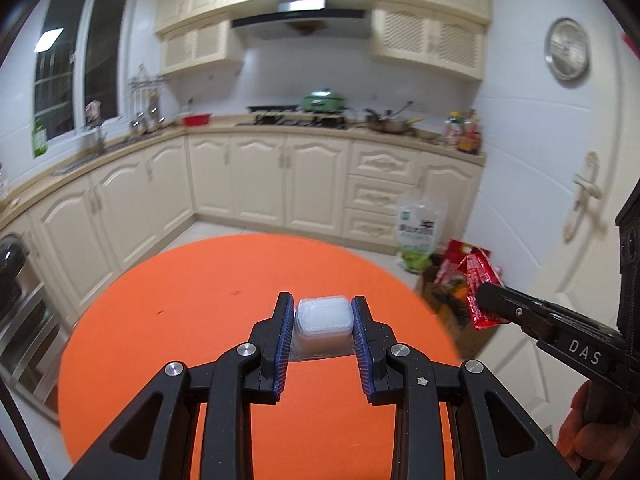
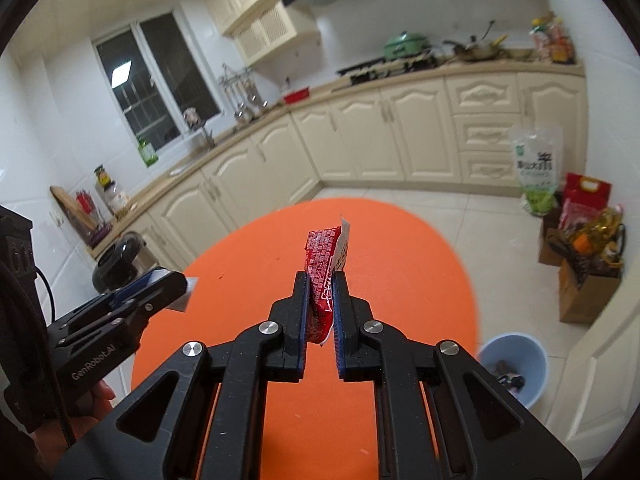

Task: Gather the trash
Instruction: 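Carry the white box and red wrapper toward the blue bin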

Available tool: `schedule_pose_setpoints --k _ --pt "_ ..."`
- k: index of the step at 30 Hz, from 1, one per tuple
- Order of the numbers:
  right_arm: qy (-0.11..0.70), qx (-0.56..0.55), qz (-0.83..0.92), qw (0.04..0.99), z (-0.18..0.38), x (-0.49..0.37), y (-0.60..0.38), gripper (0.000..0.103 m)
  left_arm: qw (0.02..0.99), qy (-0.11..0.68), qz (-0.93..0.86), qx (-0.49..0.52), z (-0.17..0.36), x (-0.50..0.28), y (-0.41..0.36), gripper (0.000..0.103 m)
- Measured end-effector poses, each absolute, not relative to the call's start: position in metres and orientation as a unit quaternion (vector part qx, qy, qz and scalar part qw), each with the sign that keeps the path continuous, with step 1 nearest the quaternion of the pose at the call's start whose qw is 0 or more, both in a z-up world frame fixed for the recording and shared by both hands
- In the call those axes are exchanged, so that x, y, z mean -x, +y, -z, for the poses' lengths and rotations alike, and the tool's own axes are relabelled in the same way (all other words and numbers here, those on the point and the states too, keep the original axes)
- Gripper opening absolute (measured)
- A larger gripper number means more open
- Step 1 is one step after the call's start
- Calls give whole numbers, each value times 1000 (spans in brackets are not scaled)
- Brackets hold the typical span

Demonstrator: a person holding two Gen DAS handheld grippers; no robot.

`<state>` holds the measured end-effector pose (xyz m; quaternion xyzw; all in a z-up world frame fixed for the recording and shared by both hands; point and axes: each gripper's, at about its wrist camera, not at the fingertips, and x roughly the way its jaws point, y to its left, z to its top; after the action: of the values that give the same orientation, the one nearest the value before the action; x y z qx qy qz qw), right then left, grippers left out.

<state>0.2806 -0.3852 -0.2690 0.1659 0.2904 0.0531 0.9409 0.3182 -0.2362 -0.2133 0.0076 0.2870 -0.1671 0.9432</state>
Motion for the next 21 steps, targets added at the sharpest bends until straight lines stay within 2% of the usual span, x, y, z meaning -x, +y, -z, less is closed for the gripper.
schedule_pose_setpoints --k 5,11,15,21 --pt "266 -173 -14 948 252 -246 -428 10 938 273 214 -16 206 -297 -278 25" --pt "257 -188 40 947 251 -219 -490 10 919 290 267 -19 214 -307 -322 25" --pt "269 -203 74 939 267 -219 -532 11 900 319 296 -27 230 -320 -356 25" --pt "310 -246 101 913 322 -237 -603 11 872 370 314 -62 263 -352 -414 25"
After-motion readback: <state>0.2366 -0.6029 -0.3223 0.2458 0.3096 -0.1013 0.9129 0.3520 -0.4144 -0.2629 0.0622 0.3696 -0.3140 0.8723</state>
